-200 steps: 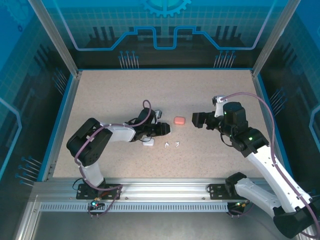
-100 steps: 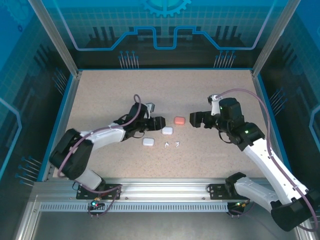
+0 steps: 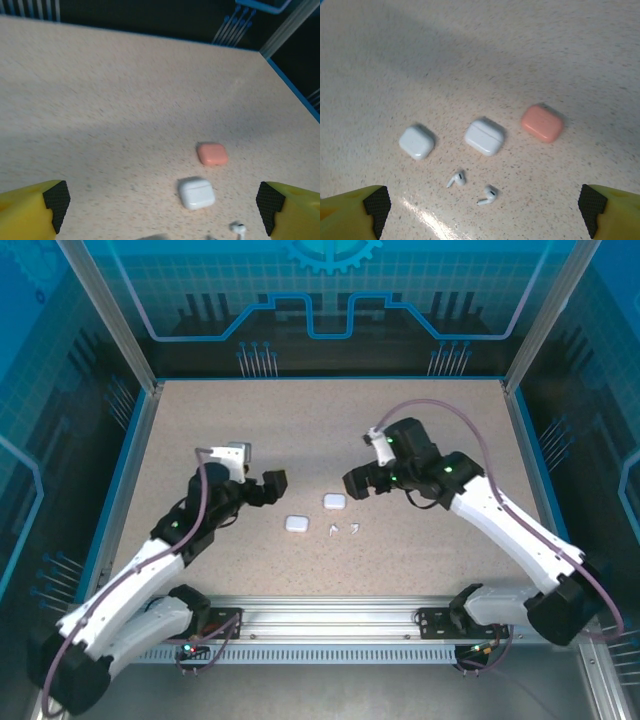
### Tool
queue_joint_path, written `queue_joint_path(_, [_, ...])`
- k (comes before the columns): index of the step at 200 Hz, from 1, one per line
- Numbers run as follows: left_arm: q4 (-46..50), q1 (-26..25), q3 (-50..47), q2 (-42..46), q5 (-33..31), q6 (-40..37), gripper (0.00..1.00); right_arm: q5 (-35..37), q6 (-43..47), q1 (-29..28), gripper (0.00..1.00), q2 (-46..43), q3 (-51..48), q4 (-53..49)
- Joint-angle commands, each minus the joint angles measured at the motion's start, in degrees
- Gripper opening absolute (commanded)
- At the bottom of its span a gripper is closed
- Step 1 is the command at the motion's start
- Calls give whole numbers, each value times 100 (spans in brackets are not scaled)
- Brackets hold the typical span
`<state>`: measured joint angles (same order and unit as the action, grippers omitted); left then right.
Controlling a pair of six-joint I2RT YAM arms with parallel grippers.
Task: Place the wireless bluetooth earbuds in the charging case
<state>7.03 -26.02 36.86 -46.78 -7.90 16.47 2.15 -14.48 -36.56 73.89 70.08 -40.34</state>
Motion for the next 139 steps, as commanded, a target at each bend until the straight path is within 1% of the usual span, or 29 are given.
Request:
queue_joint_path(1, [667, 62, -75, 690, -807, -627, 99, 236, 596, -455, 100, 529, 503, -514])
queue_joint_path(17, [958, 70, -32, 1200, -1152, -743, 99, 379, 916, -796, 100, 897, 726, -482])
queue_joint_path(39, [1251, 70, 43, 1828, -1524, -874, 99, 211, 1520, -1160, 100, 1399, 900, -301])
queue_joint_path(65, [1567, 71, 211, 2390, -1786, -949, 99, 149, 2262, -1525, 100, 2132, 1259, -411])
queue_joint_path(95, [1849, 71, 351, 2706, -1898, -949, 99, 68, 2903, -1746, 100, 2981, 1748, -642])
queue_joint_path(103, [1900, 71, 365, 2746, -1917, -941, 99, 74, 3099, -1779, 98, 3189, 1863, -691])
queue_joint_path(139, [1960, 70, 374, 2780, -1959, -939, 99, 490, 3679, -1903, 92, 4171, 2653, -1091])
